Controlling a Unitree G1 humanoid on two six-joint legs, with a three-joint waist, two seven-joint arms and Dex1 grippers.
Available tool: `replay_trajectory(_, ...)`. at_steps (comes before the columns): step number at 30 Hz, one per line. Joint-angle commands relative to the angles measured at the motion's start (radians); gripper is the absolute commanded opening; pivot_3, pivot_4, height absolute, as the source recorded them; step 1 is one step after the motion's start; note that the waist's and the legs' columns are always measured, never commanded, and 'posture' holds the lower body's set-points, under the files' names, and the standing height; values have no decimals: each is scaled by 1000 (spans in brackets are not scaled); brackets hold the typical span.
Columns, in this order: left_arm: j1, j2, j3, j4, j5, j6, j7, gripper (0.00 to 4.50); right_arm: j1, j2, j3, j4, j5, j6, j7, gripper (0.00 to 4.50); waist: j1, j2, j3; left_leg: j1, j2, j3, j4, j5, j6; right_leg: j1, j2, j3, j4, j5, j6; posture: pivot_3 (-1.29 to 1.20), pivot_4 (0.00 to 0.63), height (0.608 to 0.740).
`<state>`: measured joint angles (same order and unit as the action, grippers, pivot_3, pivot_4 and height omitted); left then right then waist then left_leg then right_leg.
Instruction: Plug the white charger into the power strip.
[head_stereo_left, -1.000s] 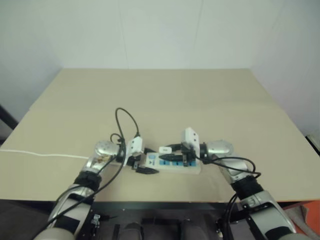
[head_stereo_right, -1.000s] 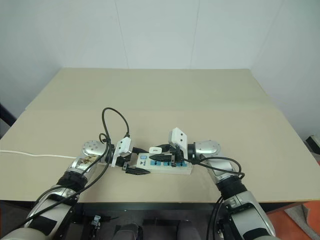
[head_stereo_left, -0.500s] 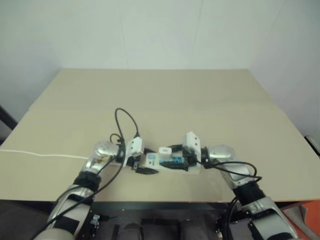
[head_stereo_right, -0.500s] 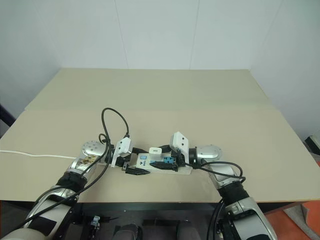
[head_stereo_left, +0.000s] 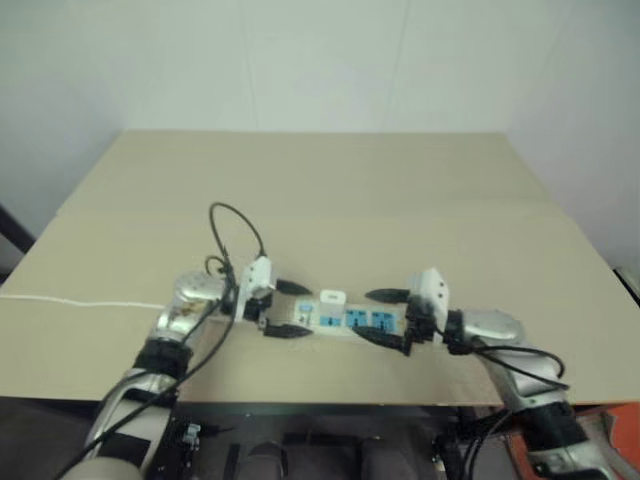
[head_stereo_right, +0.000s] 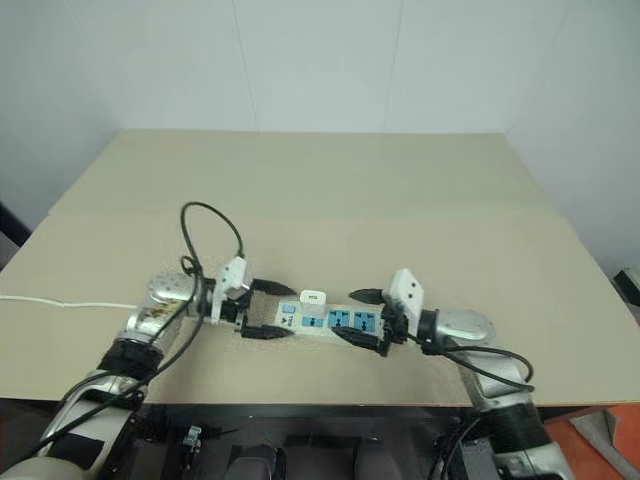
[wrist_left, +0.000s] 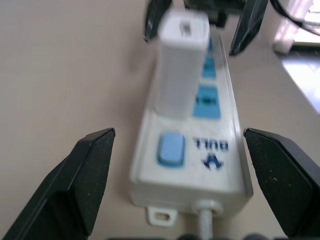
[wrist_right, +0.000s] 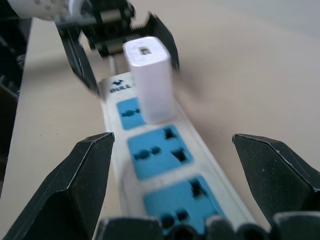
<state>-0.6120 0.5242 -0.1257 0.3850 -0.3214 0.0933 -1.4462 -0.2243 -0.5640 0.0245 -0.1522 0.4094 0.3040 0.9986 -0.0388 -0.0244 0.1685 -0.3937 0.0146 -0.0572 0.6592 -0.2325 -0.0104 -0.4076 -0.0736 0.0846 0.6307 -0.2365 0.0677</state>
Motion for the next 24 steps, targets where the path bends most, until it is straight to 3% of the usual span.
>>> replay_trajectory(1,31,80,71,-161,-104,111,-43,4481,49,-63,-140,-157,96,48,-18,4500,-4,0,2,-1,0,0,0,0,0,0,0,0,0,0,-1,0,150,740)
replay_trajectory(6,115,207,159,-292,-147,180,-16,4481,247,-193,-343,-292,163,86,6,4500,-3,0,4,0,0,0,-1,0,0,0,0,0,-1,-3,5,0,150,740)
replay_trajectory(12,199,305,215,-322,-156,196,-7,4481,423,-254,-509,-343,201,98,26,4500,0,-1,5,3,1,2,0,0,0,3,0,0,-2,-3,5,0,150,740)
replay_trajectory(24,237,327,229,-366,-183,219,17,4481,466,-274,-528,-338,206,91,33,4500,1,-2,6,3,1,2,0,0,0,3,0,0,-2,-4,5,0,150,740)
